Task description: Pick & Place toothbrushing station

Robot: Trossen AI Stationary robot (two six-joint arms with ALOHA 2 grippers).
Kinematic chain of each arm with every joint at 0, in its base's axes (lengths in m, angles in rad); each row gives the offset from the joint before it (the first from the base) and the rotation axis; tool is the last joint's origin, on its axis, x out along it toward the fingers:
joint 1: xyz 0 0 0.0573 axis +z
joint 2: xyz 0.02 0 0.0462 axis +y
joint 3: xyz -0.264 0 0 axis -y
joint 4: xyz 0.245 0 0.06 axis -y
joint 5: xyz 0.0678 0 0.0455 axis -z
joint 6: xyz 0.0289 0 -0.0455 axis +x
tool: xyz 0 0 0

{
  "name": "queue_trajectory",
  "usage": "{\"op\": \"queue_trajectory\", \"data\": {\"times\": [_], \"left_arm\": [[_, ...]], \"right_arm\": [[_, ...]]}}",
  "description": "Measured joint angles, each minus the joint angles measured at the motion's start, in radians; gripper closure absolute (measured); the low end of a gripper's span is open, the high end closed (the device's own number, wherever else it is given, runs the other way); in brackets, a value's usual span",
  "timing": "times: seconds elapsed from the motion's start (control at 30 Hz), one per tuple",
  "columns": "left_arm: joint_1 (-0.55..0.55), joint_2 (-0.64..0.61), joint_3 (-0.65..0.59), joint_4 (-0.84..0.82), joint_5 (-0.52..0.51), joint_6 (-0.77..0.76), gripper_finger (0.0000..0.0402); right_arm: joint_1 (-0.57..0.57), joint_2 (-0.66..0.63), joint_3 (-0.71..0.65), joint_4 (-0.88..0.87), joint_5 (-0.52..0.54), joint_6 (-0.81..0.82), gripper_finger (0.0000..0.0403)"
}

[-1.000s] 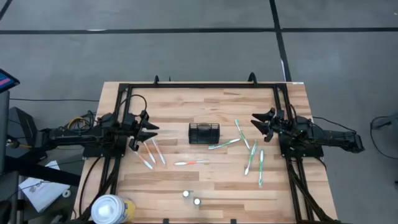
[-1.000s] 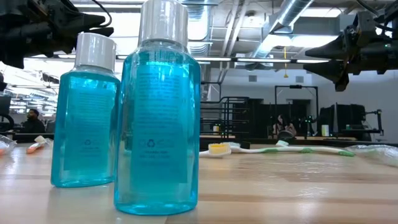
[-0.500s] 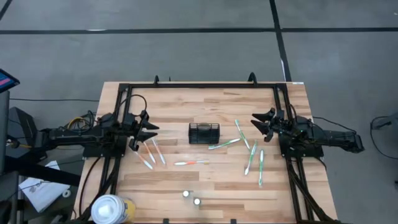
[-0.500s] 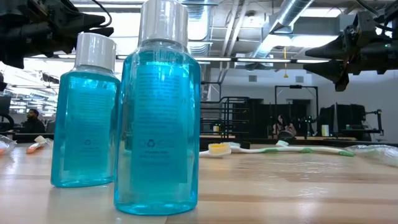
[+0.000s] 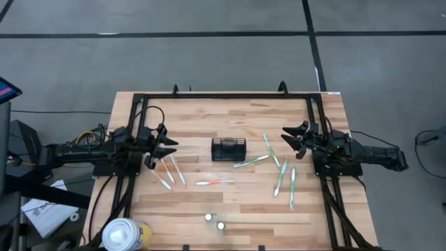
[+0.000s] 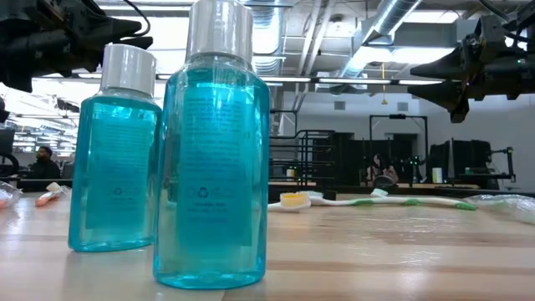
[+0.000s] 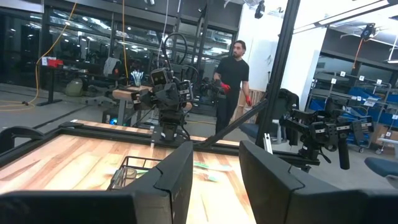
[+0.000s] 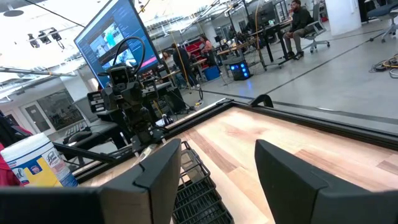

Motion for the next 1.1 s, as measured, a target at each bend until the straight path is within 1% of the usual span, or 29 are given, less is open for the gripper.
{"op": "queue_trajectory", "data": {"times": [0.2,0.33,0.4,0.47,0.57,0.63,0.67,0.73,0.83,0.93,1.03,1.1], "left_arm": [[0.000,0.000,0.000,0.007,0.000,-0.003,0.0275],[0.002,0.000,0.000,0.059,-0.030,0.031,0.0275],[0.002,0.000,0.000,0.066,-0.035,-0.016,0.0275],[0.001,0.006,0.000,0.069,-0.100,-0.056,0.0275],[0.002,0.009,0.000,0.087,-0.252,-0.078,0.0275],[0.002,0.003,0.000,0.098,-0.314,-0.091,0.0275],[0.002,0.003,0.000,0.106,-0.328,-0.093,0.0275],[0.002,0.006,0.000,0.105,-0.334,-0.094,0.0275],[0.002,0.023,0.000,0.104,-0.317,-0.104,0.0275],[0.002,0.058,0.000,0.103,-0.315,-0.155,0.0275],[0.002,0.092,0.000,0.104,-0.315,-0.172,0.0275],[0.002,0.106,0.000,0.107,-0.316,-0.221,0.0275]], "right_arm": [[0.000,0.000,0.000,0.000,0.000,0.000,0.0208],[0.000,0.000,0.000,0.000,0.000,0.000,0.0207],[0.000,0.000,0.000,0.000,0.000,0.000,0.0208],[0.000,0.000,0.000,0.000,0.000,0.000,0.0209],[0.000,0.000,0.000,0.000,0.000,0.000,0.0208],[0.000,0.000,0.000,0.000,0.000,0.000,0.0207],[0.000,0.000,0.000,0.000,0.000,0.000,0.0207],[0.000,0.000,0.000,0.000,0.000,0.000,0.0206],[0.000,0.000,0.000,0.000,0.000,0.000,0.0208],[0.000,0.000,0.000,0.000,0.000,0.000,0.0209],[0.000,0.000,0.000,0.000,0.000,0.000,0.0208],[0.000,0.000,0.000,0.000,0.000,0.000,0.0207]]}}
